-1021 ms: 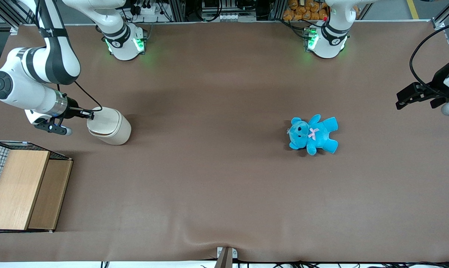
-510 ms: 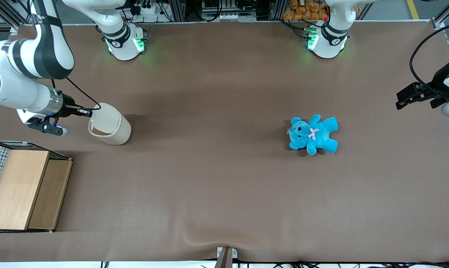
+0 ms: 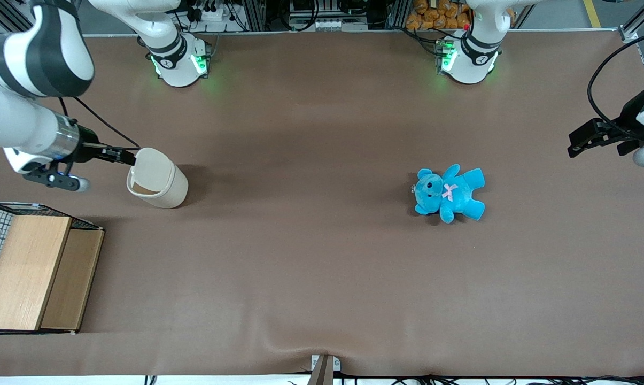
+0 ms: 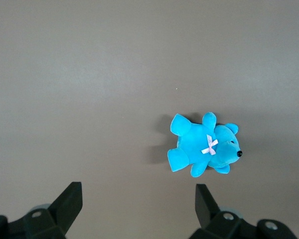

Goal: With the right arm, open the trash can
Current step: 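Release the lid and withdraw the right gripper away from the can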

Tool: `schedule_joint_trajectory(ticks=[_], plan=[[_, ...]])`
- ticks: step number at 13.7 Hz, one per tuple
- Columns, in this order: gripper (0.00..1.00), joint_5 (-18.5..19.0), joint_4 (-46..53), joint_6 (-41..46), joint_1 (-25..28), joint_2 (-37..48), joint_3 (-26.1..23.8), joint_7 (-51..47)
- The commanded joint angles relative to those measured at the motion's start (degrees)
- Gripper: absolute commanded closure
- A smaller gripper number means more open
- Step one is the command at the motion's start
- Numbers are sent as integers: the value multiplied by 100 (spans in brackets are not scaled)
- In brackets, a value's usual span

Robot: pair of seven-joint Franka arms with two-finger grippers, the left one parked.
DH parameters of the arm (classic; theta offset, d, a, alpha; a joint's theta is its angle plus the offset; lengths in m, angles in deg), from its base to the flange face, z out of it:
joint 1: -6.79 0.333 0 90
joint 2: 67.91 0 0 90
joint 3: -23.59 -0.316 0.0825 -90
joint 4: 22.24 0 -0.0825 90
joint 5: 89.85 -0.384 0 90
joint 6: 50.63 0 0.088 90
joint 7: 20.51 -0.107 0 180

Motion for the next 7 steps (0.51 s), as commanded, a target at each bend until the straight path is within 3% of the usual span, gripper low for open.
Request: schedule_joint_trajectory(ticks=[1, 7], plan=[[0, -37, 892, 632, -81, -127, 15, 0], [0, 7, 1853, 1327, -257, -136, 207, 122]])
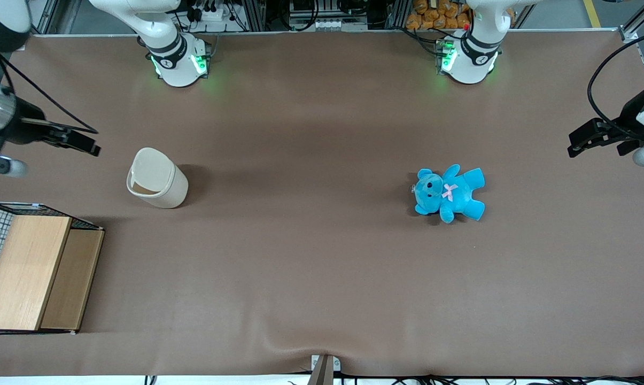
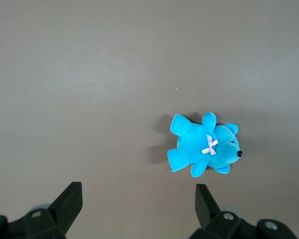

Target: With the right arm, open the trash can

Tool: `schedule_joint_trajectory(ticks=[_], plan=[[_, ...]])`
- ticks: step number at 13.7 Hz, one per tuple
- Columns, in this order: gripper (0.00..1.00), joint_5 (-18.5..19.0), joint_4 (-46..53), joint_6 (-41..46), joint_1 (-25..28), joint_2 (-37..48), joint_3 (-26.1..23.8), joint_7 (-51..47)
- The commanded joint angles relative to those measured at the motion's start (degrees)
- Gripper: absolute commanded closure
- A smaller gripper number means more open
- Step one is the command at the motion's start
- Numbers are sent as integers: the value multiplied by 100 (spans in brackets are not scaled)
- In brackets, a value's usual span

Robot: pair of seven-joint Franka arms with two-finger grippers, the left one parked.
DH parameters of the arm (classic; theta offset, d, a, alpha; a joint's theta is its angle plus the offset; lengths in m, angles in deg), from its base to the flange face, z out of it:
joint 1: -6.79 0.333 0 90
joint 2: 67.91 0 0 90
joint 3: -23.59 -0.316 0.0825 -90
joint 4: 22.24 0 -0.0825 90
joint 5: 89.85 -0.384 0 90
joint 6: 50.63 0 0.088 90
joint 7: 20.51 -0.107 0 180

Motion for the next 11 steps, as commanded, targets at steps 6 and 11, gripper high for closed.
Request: schedule_joint_trajectory(ticks=[6, 11], plan=[[0, -54, 295, 523, -50, 264, 616, 1225], [0, 25, 339, 480, -32, 202, 608, 1243]])
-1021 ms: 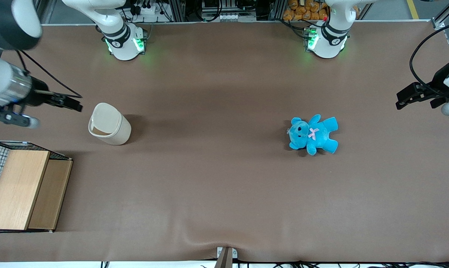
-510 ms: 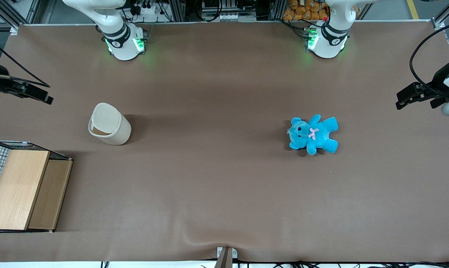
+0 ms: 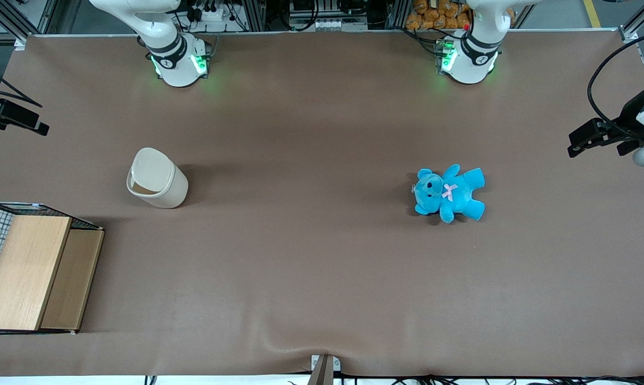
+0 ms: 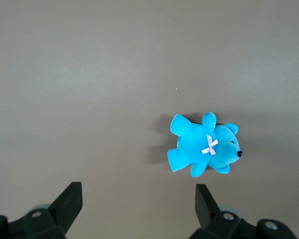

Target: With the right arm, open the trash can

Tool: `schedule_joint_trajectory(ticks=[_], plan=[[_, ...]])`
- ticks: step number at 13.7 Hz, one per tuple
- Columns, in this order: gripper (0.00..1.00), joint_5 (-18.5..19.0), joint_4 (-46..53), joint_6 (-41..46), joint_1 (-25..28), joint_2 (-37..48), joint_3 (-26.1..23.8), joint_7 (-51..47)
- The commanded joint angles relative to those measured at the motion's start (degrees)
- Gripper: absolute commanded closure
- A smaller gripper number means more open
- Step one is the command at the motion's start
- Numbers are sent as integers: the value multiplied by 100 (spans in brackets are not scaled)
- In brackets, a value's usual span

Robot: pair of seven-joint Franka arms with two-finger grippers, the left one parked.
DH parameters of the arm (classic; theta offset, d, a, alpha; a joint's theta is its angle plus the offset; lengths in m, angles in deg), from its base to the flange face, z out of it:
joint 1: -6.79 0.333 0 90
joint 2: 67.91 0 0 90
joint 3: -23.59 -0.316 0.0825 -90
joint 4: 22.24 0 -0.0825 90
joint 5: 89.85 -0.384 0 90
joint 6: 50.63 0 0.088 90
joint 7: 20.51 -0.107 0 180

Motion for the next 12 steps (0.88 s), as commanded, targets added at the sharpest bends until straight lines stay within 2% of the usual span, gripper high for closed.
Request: schedule_joint_trajectory(ticks=[1, 12], plan=[[0, 36, 58, 36, -8, -20, -22, 76], [0, 36, 181, 63, -8, -117, -22, 67]])
